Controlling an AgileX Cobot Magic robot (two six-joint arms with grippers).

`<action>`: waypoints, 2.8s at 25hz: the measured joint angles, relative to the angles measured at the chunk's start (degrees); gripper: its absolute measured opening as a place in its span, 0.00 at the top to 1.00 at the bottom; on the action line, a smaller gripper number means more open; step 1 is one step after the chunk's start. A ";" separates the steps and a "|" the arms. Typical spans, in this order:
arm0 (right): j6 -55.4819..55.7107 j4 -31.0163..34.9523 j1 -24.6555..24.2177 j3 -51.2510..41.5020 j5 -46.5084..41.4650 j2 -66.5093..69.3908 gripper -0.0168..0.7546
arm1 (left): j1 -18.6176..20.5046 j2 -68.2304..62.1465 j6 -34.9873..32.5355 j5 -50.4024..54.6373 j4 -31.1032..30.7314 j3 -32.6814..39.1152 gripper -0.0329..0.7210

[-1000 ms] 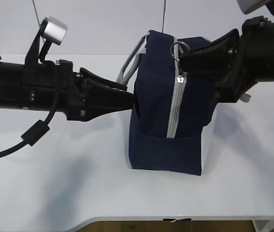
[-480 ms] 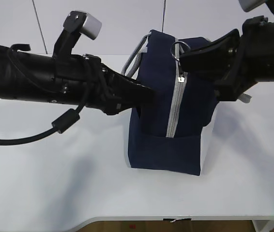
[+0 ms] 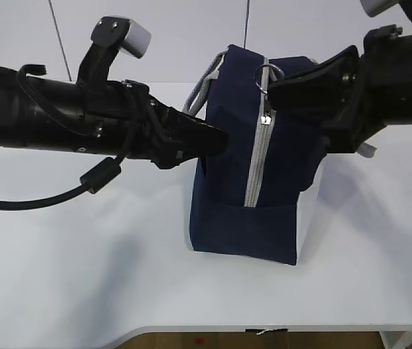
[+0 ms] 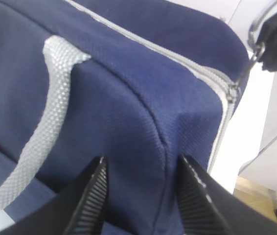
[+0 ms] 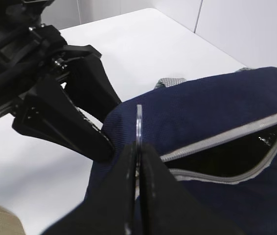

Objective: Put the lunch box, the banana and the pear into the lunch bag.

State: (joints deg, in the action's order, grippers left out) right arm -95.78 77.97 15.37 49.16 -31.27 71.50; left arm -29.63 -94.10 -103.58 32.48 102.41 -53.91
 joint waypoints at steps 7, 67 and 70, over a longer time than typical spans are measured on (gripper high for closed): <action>0.32 0.38 0.00 0.00 -0.74 0.00 0.97 | 0.00 0.00 0.02 0.00 0.00 0.00 0.66; -7.45 24.38 0.00 3.64 9.63 3.80 0.97 | 0.00 -0.25 3.59 11.40 -1.63 2.54 0.96; -7.45 24.57 0.00 4.64 9.78 5.69 0.97 | 0.00 -0.25 3.59 11.54 -2.10 2.54 0.96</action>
State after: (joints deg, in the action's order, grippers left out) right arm -103.23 102.54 15.37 53.80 -21.49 77.19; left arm -29.63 -94.35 -99.98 44.02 100.31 -51.37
